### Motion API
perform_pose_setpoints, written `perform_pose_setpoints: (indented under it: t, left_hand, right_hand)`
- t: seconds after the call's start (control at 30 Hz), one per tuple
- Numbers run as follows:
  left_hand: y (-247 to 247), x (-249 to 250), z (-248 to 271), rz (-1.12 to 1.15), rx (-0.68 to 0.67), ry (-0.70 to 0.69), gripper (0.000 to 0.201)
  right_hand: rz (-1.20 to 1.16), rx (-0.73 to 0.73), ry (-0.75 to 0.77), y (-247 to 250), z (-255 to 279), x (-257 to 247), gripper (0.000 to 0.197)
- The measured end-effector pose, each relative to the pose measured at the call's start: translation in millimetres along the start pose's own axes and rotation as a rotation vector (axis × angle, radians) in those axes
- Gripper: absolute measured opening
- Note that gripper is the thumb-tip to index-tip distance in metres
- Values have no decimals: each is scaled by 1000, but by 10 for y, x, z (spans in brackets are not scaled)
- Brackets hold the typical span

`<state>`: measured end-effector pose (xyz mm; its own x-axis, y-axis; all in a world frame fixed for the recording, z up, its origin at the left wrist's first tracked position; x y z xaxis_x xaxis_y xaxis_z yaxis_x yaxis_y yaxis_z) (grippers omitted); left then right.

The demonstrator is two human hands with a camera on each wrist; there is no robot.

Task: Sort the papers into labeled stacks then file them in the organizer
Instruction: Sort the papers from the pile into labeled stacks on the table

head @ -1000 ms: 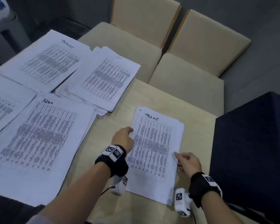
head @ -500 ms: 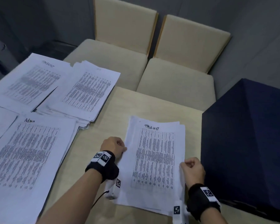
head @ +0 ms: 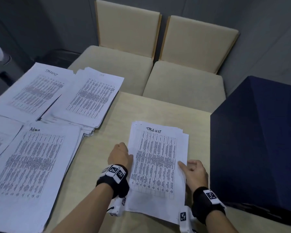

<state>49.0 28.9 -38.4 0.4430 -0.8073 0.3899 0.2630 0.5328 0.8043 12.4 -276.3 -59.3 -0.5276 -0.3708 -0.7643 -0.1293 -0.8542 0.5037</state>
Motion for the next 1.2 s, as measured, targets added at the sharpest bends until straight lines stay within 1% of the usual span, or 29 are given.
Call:
perform_pose_setpoints:
  t: [0.03, 0.07, 0.13, 0.17, 0.2, 0.27, 0.3, 0.33, 0.4, 0.47, 0.5, 0.53, 0.6, 0.63, 0.67, 0.7, 0.77, 0.8, 0.83, 0.9, 0.93, 0.97, 1.0, 1.03, 1.07, 1.1, 1.13, 1.17, 1.2]
  left_hand:
    - [-37, 15, 16, 28, -15, -6, 29]
    - [-64, 25, 34, 69, -36, 2, 28]
    - [-78, 52, 52, 140, -72, 11, 22]
    - [-70, 75, 54, 158, -86, -4, 18]
    - [-52, 101, 56, 173, -93, -29, 14]
    - [12, 126, 53, 224, -77, -65, 7]
    - [35, 128, 49, 259, -69, -71, 5]
    - [46, 127, 43, 296, -71, -72, 9]
    - [5, 127, 29, 390, -121, -88, 19]
    - [-46, 158, 53, 480, -172, -138, 28]
    - [-65, 177, 74, 491, -187, -169, 30]
    - [-78, 199, 103, 480, -203, -201, 30]
    - [-98, 232, 156, 460, -250, -249, 24]
    - [-109, 243, 168, 455, -274, -266, 21]
    - [-117, 250, 178, 442, -294, -271, 21]
    - [-132, 238, 169, 427, -298, -260, 24]
    - [-118, 219, 141, 404, -242, -214, 32]
    - [-96, 209, 136, 401, -195, -189, 31]
    - [-79, 199, 128, 406, -155, -170, 25]
    - [-58, 170, 106, 400, -144, -125, 15]
    - [-59, 157, 98, 385, -176, -99, 15]
    - [-73, 148, 75, 367, -216, -83, 14]
    - [-81, 152, 65, 343, -249, -73, 14]
    - [-98, 147, 39, 325, -255, -74, 19]
    - [-88, 152, 32, 320, -243, -76, 32]
    - [-78, 142, 21, 342, -212, -74, 47]
    - [-56, 132, 21, 396, -188, -64, 56]
    - [-64, 102, 7, 448, -179, -54, 59]
    - [-75, 86, 5, 480, -192, -45, 56]
  right_hand:
    - [18, 0, -17, -13, -3, 4, 43]
    - [39, -4, -23, -24, -14, 11, 46]
    - [80, -16, -5, -26, -21, -8, 36]
    - [97, -22, 12, -15, -7, -41, 29]
    - [109, -23, 39, -5, -3, -71, 27]
    - [135, -38, 68, 18, 24, -135, 38]
    - [122, -53, 73, 17, 35, -160, 40]
    - [94, -75, 71, 10, 38, -164, 40]
    - [38, -121, 77, 1, 65, -185, 34]
    - [-30, -128, 76, -2, 146, -262, 15]
    - [-73, -106, 59, 4, 185, -298, 20]
    - [-114, -79, 47, 15, 194, -308, 38]
    - [-120, -32, 58, 48, 175, -355, 74]
    - [-102, -33, 73, 41, 144, -383, 85]
    - [-97, -47, 69, 12, 99, -367, 90]
    - [-95, -60, 44, -23, 79, -350, 89]
    - [-132, -99, -13, -105, 50, -308, 79]
    - [-156, -118, -37, -145, 38, -285, 72]
    - [-185, -139, -52, -177, 41, -287, 67]
    - [-229, -172, -78, -249, 23, -265, 67]
    - [-242, -192, -101, -294, 32, -259, 70]
    - [-263, -208, -111, -330, 31, -266, 78]
    - [-284, -230, -109, -356, 34, -272, 92]
    - [-291, -240, -87, -356, 32, -291, 102]
    - [-300, -239, -81, -340, 47, -333, 102]
    - [-308, -237, -76, -324, 46, -352, 88]
    - [-341, -232, -74, -294, 43, -347, 68]
    - [-378, -241, -56, -261, 29, -329, 50]
    - [-414, -246, -71, -225, 37, -296, 35]
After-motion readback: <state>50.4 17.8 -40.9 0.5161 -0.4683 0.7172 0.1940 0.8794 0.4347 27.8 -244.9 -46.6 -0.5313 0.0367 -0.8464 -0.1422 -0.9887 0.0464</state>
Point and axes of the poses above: each hand's wrist, its own z-axis away from the middle knuckle, its own y-axis out of the back of the hand, x = y × z, the point moved 5 cm from there along -z, towards the middle knuckle, and after that the axes turned 4 degrees about -x, right-handed, at the moved point
